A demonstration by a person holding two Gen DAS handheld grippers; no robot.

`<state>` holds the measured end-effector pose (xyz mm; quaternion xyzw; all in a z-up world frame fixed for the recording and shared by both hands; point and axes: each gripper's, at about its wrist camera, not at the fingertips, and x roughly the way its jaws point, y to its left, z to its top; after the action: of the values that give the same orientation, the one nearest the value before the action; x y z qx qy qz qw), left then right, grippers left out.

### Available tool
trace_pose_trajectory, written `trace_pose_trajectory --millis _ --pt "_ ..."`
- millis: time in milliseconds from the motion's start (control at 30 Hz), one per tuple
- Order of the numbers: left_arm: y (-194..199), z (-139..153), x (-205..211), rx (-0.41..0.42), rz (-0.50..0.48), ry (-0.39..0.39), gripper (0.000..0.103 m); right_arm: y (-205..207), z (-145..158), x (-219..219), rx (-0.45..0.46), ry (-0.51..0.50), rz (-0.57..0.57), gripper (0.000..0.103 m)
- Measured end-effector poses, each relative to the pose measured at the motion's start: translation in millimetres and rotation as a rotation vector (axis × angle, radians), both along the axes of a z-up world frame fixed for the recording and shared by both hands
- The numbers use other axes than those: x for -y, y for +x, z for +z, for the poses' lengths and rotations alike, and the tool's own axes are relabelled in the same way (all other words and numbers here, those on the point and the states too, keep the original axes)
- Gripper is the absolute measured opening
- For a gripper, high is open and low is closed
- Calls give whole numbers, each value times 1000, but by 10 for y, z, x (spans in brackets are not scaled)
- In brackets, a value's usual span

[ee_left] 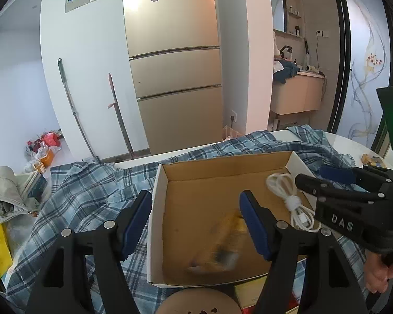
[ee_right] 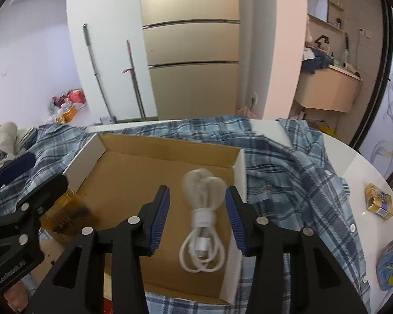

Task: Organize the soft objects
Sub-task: 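Open the left tool over the box while the right tool releases the cable inside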

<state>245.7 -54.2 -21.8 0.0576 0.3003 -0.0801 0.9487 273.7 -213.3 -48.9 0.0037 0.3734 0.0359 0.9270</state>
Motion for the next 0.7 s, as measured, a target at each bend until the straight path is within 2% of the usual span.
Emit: trace_pose_trajectory --millis 133,333,533,700 --pt "-6 26 6 -7 -11 -14 71 30 -10 55 -7 11 -17 44" --pt "-89 124 -7 40 -1 -3 71 -13 79 74 34 10 -27 44" --pt "-342 462 -10 131 15 -14 71 -186 397 134 120 38 -31 44" --pt "-834 917 -159 249 40 -61 74 -450 756 188 209 54 -31 44"
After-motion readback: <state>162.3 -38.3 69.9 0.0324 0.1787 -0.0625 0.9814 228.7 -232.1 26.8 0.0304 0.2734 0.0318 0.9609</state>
